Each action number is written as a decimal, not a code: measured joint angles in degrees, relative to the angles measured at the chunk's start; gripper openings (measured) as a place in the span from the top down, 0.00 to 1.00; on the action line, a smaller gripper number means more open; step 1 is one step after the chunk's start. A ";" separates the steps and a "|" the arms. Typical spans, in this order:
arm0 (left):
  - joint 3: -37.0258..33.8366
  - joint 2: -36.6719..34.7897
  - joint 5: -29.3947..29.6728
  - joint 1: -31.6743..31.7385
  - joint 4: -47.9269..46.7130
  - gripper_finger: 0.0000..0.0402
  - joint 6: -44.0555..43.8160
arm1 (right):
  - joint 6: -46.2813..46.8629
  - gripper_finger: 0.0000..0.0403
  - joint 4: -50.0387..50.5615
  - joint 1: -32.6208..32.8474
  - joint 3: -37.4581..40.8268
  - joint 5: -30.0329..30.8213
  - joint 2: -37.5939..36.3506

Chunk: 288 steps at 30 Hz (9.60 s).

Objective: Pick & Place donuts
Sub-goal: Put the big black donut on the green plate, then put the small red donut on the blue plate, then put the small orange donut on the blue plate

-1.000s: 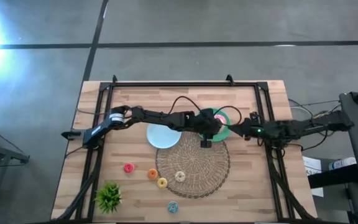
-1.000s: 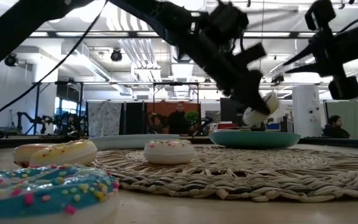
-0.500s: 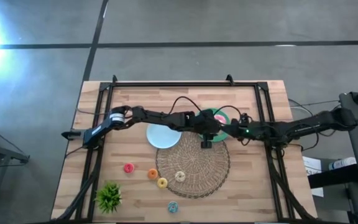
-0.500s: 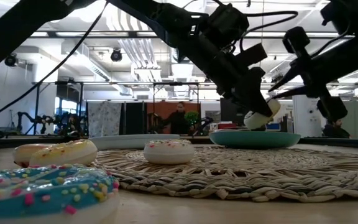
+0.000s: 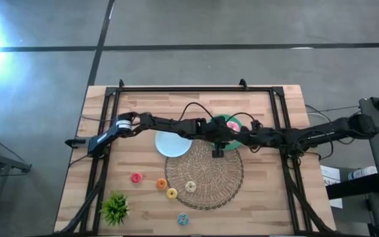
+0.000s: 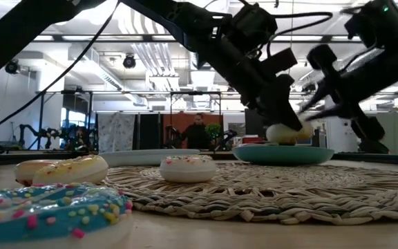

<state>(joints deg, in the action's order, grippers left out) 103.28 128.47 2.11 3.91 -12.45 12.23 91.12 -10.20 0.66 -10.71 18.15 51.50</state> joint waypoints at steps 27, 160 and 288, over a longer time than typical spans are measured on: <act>-8.33 -16.45 0.30 -1.11 -25.07 0.69 -3.78 | -21.21 0.85 11.15 0.30 -6.91 -8.88 -5.46; -44.19 -39.59 -4.58 14.48 -27.54 0.67 -12.71 | -54.53 0.50 52.83 8.20 -42.72 0.92 9.39; -53.61 -51.90 -26.41 1.02 8.17 0.98 -37.96 | -104.13 0.74 35.60 4.38 -72.54 -16.92 51.87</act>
<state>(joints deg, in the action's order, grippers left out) 49.67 76.58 -24.30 4.93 -4.29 -25.73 -13.01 25.41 5.04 -83.24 1.23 103.37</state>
